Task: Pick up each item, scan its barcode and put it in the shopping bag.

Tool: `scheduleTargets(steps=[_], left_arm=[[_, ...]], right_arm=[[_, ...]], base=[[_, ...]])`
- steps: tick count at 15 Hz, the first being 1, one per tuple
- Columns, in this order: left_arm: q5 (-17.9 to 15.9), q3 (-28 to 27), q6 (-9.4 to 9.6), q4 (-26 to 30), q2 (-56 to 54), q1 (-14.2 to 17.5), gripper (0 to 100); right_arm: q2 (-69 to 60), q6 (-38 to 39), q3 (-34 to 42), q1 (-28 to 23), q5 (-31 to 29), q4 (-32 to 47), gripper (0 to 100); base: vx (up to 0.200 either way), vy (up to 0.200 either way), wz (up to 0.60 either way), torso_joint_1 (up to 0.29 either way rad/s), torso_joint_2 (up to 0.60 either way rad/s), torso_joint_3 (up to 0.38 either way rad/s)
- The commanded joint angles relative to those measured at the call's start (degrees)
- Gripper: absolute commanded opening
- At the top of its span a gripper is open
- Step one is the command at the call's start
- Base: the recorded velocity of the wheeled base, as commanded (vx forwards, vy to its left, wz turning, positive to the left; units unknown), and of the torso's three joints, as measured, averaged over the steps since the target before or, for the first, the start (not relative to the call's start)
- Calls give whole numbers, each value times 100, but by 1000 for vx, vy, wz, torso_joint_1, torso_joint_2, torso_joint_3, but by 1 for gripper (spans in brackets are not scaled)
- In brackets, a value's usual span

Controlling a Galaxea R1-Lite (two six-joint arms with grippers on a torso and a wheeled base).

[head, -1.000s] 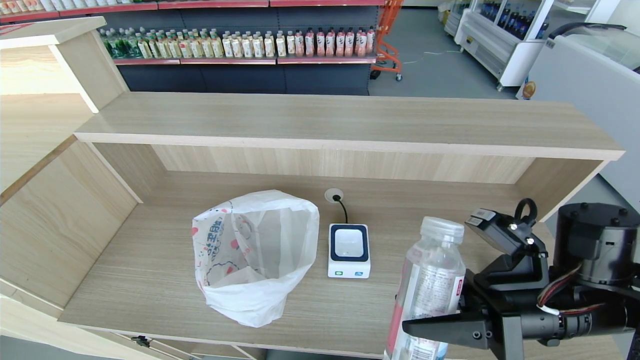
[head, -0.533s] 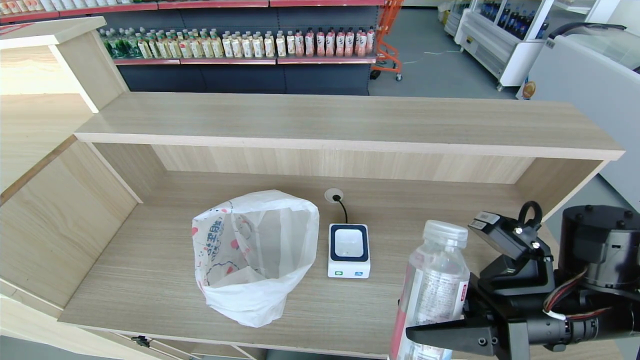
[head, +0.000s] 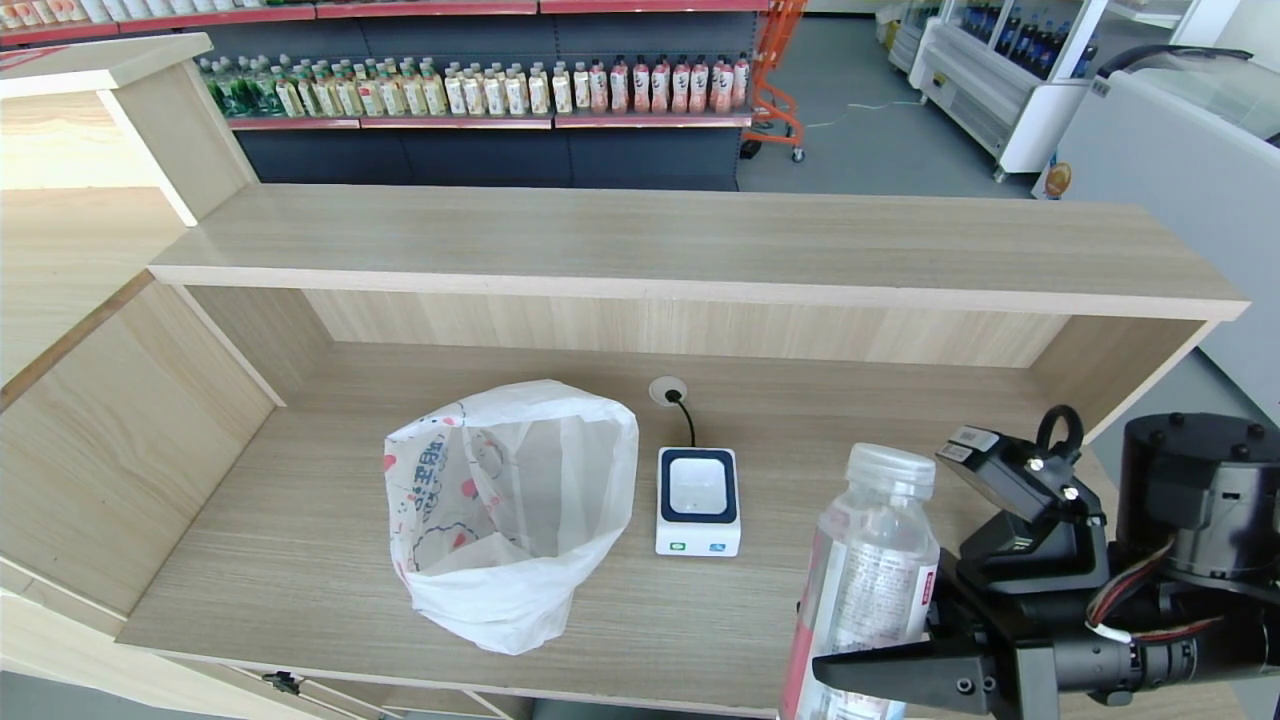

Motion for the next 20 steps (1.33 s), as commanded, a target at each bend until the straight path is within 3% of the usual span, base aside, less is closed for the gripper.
scheduleTargets(steps=[1, 20], left_arm=[[1, 0, -3, -1, -2, 0, 100], [1, 0, -3, -1, -2, 0, 100]], right_arm=[[23, 1, 8, 2, 2, -2, 0], [6, 1, 26, -33, 2, -72, 0]], base=[[0, 0, 0, 0, 0, 0], [0, 0, 0, 0, 0, 0]])
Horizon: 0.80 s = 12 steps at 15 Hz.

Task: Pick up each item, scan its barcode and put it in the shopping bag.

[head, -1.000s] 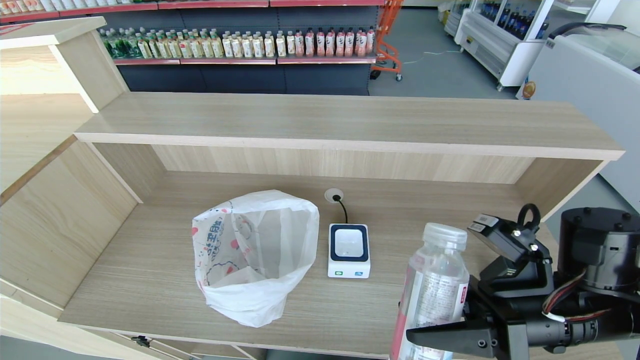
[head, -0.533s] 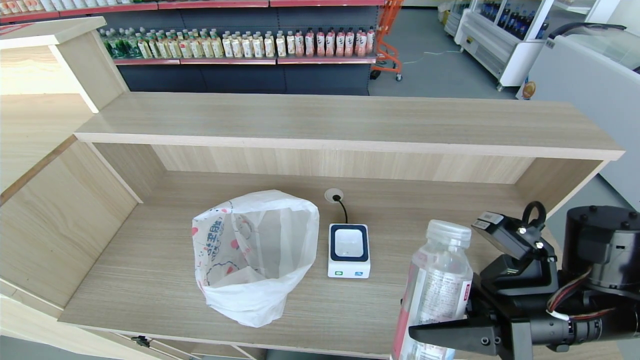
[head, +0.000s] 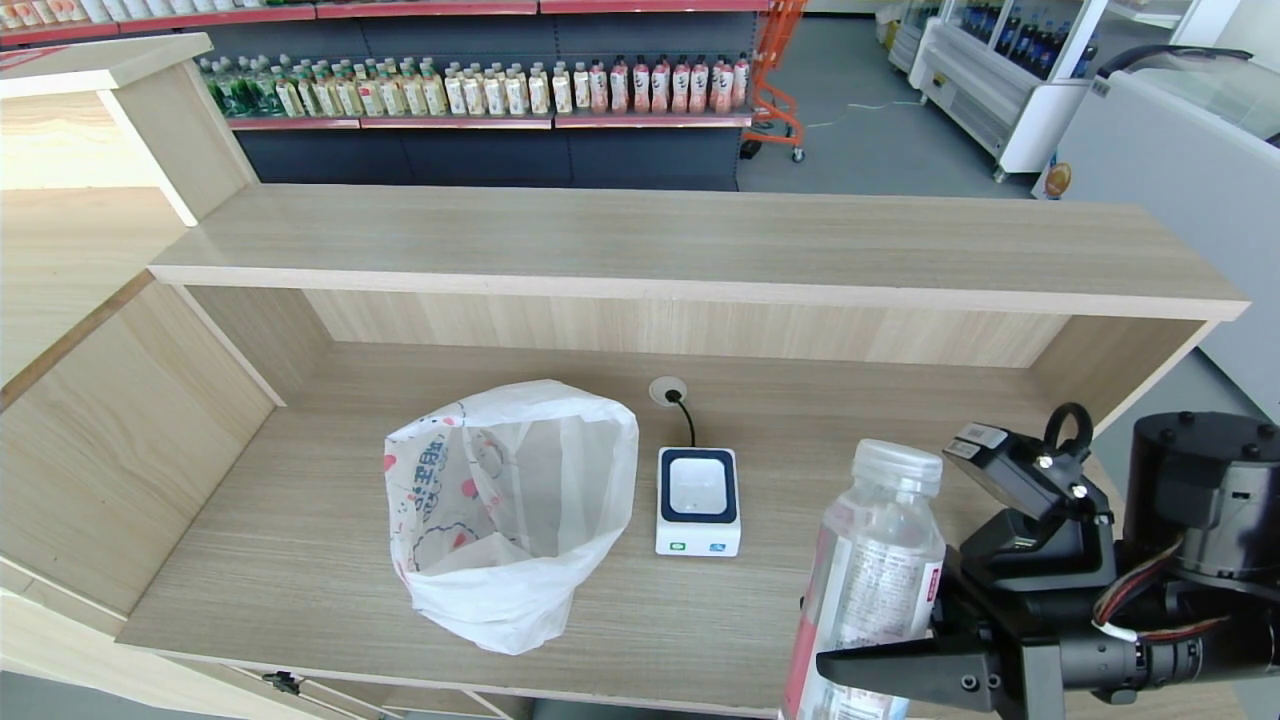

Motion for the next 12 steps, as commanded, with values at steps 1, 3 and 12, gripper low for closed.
scheduleTargets(steps=[1, 3, 12], left_arm=[[1, 0, -2, -1, -2, 0, 100], [1, 0, -2, -1, -2, 0, 100], [1, 0, -2, -1, -2, 0, 100]], right_arm=[[45, -1, -1, 11, 2, -4, 0], [45, -10, -1, 29, 2, 5, 0], [-17, -239, -27, -402, -841, 137, 0]], base=[[0, 0, 0, 0, 0, 0], [0, 0, 0, 0, 0, 0], [0, 0, 0, 0, 0, 0]])
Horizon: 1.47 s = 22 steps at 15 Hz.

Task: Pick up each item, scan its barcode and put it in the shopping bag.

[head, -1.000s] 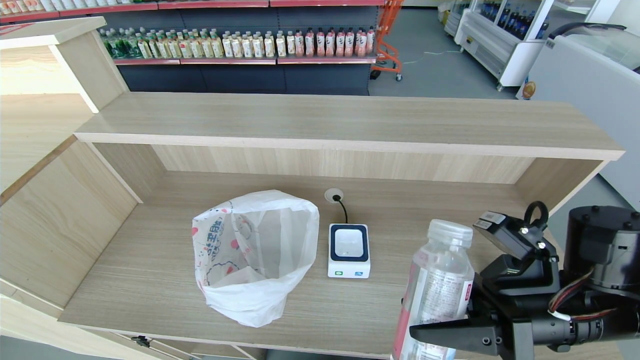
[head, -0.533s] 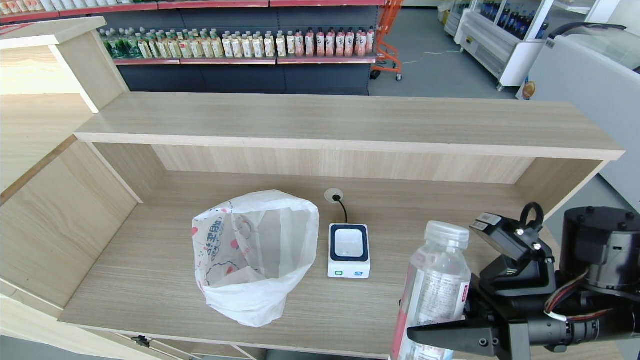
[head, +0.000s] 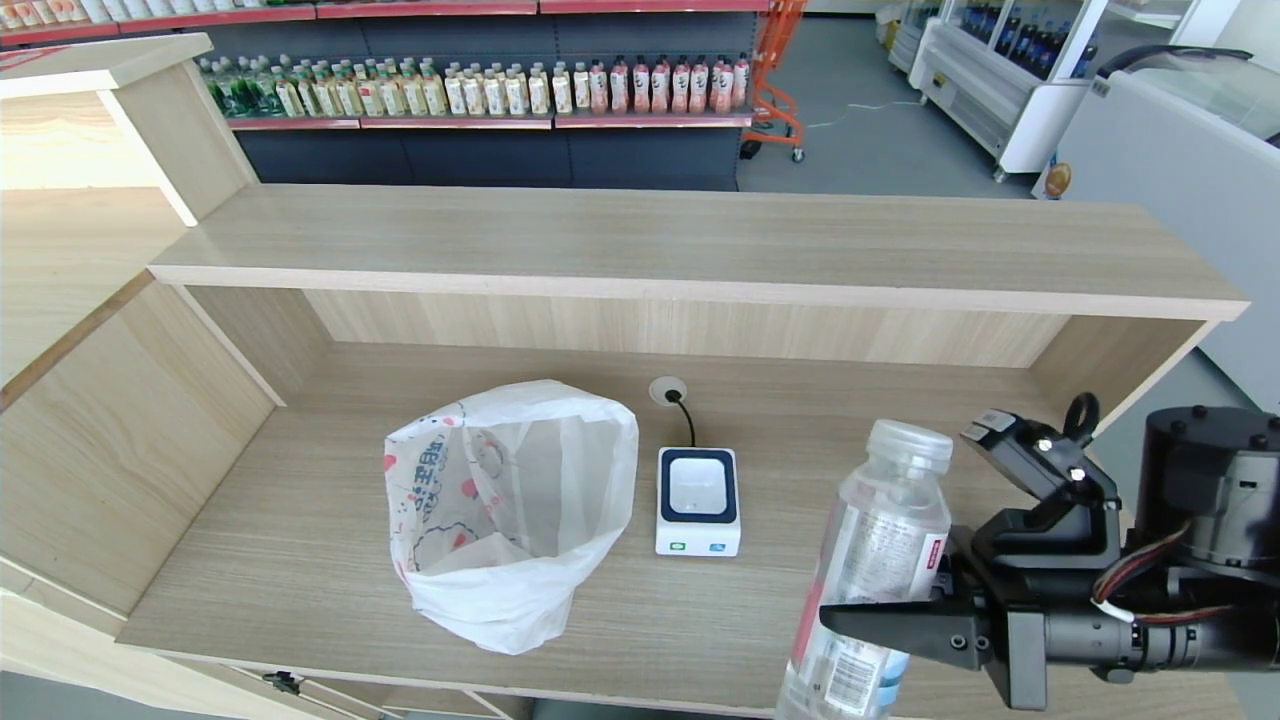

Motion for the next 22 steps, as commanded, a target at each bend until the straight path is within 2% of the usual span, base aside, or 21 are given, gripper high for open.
scheduleTargets(steps=[1, 3, 4, 6, 7, 11, 17, 22], left_arm=[[1, 0, -3, -1, -2, 0, 100], [1, 0, -3, -1, -2, 0, 100], [1, 0, -3, -1, -2, 0, 100], [1, 0, -3, -1, -2, 0, 100], [1, 0, -3, -1, -2, 0, 100], [1, 0, -3, -1, -2, 0, 100], [1, 0, -3, -1, -2, 0, 100], [1, 0, -3, -1, -2, 0, 100]], right_arm=[[21, -214, -29, -142, -584, 123, 0], [-164, -1067, 6, -274, -1894, 615, 0], [-199, -1524, -29, -423, -2131, 686, 0], [-234, -3352, -117, -661, -2324, 396, 0], [-164, -4380, -143, -722, -2386, -44, 0], [-85, -5725, -178, -731, -2570, -343, 0], [100, -7694, -345, -696, -2491, -835, 0], [118, -8098, -460, -327, -2403, -826, 0]], base=[[0, 0, 0, 0, 0, 0], [0, 0, 0, 0, 0, 0], [0, 0, 0, 0, 0, 0], [0, 0, 0, 0, 0, 0], [0, 0, 0, 0, 0, 0], [0, 0, 0, 0, 0, 0], [0, 0, 0, 0, 0, 0], [0, 0, 0, 0, 0, 0]])
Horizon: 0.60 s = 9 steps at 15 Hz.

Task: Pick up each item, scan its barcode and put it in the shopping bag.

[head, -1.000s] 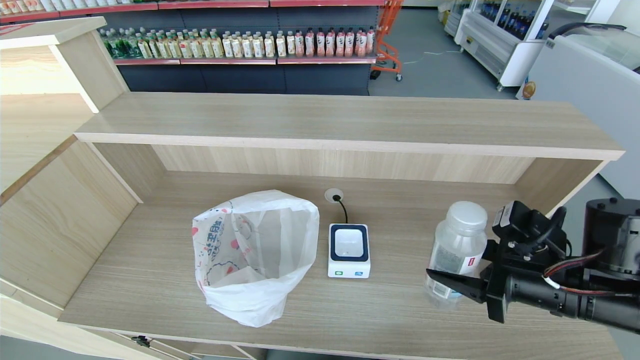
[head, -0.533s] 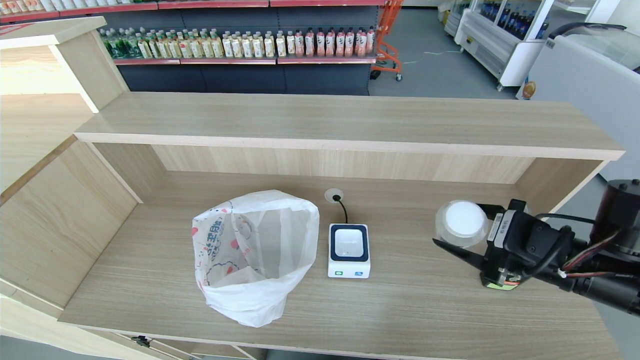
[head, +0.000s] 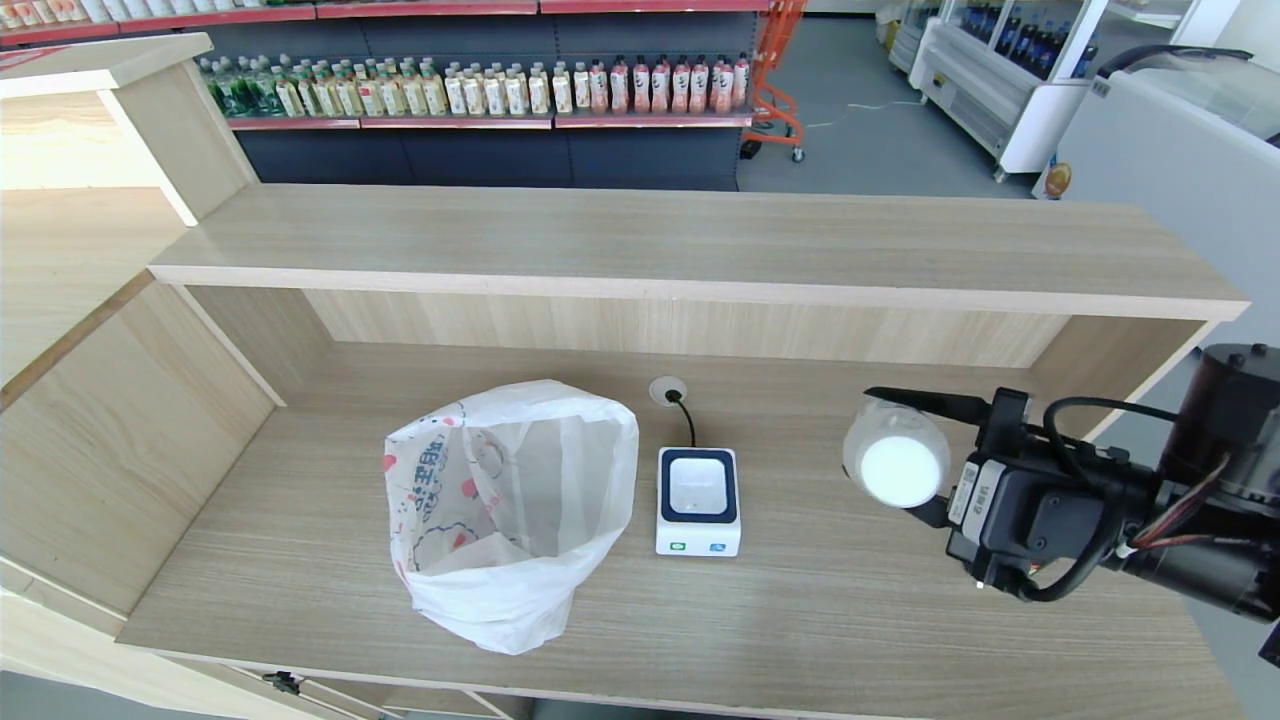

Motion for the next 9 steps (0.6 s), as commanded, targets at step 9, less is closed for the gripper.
scheduleTargets(steps=[9], left_arm=[[1, 0, 27, -1, -2, 0, 100]], right_arm=[[88, -375, 2, 110, -47, 1, 0]], base=[[0, 0, 0, 0, 0, 0]])
